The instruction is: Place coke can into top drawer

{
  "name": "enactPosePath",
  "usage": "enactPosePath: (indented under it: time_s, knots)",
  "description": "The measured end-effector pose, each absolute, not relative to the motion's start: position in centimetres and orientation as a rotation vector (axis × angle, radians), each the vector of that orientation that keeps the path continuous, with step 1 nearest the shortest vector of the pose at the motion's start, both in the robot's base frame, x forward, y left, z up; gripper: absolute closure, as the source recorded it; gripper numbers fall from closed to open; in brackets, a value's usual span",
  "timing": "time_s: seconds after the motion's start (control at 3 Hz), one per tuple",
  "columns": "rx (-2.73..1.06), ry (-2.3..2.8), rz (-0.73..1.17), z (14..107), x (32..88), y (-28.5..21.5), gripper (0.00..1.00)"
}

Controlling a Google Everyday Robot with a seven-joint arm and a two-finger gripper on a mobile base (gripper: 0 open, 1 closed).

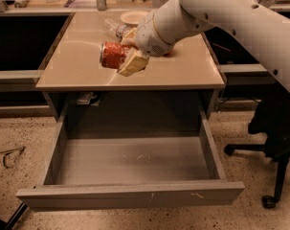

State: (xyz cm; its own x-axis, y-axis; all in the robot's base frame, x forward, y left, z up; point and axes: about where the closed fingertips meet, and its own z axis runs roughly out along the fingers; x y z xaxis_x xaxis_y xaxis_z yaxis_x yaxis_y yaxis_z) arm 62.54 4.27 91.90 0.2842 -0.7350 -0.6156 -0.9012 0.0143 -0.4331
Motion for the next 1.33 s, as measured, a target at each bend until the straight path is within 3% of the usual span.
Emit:
enactPosePath:
  time_s: [1.33]
  knots:
    - [-1.818, 1.664, 0.453, 72.5, 52.4, 2.1, 1.00]
